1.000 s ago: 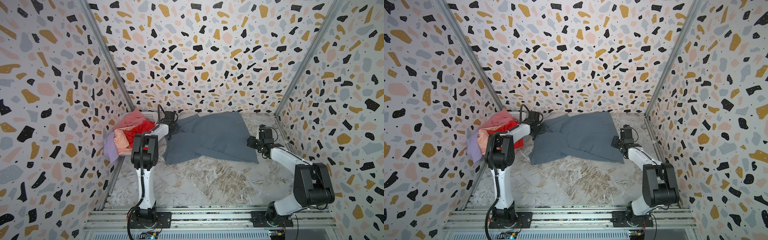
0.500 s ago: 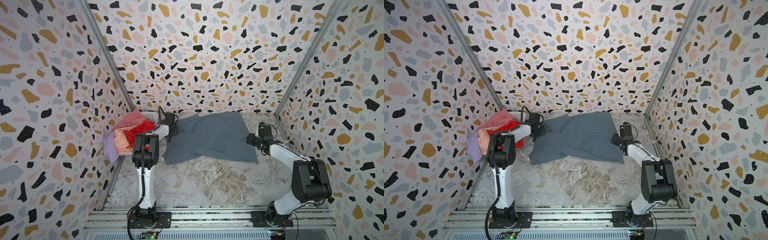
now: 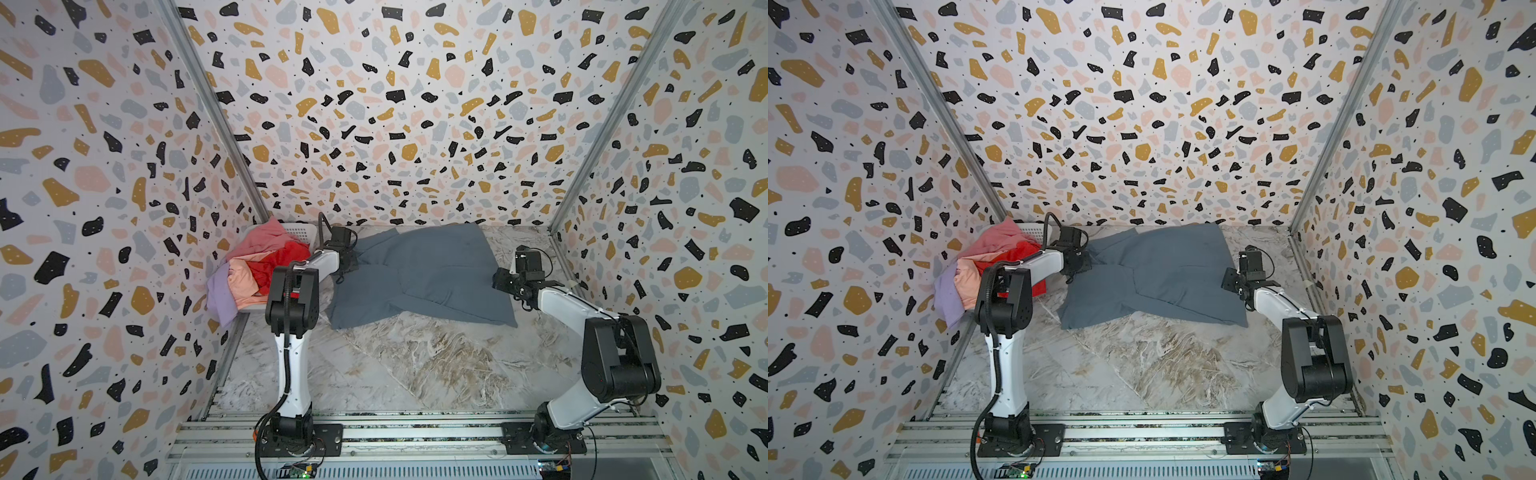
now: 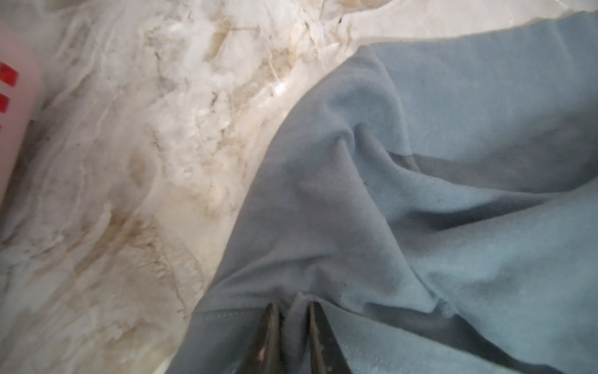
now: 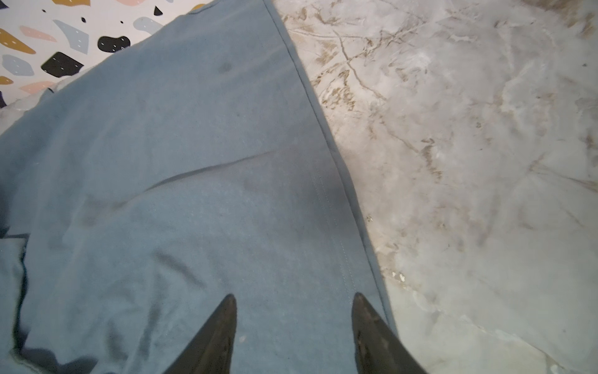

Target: Fold and stack the t-shirts

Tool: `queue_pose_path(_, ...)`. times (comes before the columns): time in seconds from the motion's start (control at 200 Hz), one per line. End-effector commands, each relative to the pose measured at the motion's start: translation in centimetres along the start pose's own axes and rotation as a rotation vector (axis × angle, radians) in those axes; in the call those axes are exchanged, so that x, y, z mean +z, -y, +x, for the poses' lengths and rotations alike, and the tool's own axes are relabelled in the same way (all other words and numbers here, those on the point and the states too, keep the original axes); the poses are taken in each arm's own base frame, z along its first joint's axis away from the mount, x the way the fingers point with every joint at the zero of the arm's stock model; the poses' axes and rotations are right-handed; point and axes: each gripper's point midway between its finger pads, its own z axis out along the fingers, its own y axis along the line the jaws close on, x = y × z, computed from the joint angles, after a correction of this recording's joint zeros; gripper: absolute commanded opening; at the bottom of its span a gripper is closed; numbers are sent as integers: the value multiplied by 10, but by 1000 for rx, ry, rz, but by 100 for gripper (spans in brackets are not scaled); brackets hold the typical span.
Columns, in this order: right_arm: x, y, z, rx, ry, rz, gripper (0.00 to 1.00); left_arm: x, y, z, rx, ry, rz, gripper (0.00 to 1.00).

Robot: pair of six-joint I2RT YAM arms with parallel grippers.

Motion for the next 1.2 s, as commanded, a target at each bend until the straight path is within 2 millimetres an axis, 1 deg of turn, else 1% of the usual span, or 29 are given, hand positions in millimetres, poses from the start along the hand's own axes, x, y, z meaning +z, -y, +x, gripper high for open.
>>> queue_pose_path(0.0, -1, -5, -14, -12, 24, -15, 57, -16, -6, -14, -3, 46, -17, 19)
queue_pose_path(0.2, 4, -5, -12, -17, 14, -17, 57, -16, -4, -9, -7, 36, -6, 15)
queue_pose_path(0.33, 6, -4, -11, -17, 8, -19, 57, -20, -2, -10, -16, 43, 3, 15)
queue_pose_path(0.441, 8, -5, -11, -17, 6, -24, 57, -25, 1, -14, -11, 56, 10, 13)
queue_pose_path(0.571, 11, -5, -11, -17, 0, -22, 57, -26, 0, -14, -1, 53, 4, 9)
queue_pose_path(0.686, 12, -5, -10, -16, -4, -23, 57, -28, 0, -14, 1, 52, 5, 7)
queue_pose_path(0.796, 12, -4, -10, -16, -6, -23, 57, -32, 0, -15, 0, 54, 6, 7)
queue_pose_path(0.846, 12, -3, -9, -14, -8, -20, 57, -36, 2, -16, 0, 56, 13, 5)
queue_pose_path(0.911, 12, -3, -8, -12, -12, -19, 57, -45, 4, -19, -4, 62, 27, 0)
queue_pose_path(1.001, 13, 0, -5, -1, -24, -8, 57, -66, 10, -24, -15, 79, 73, 0)
queue_pose_path(1.091, 13, 5, -1, 12, -39, 5, 58, -98, 17, -31, -15, 105, 138, 0)
queue_pose_path(1.196, 14, 9, 6, 35, -59, 15, 58, -136, 22, -27, -3, 125, 206, 0)
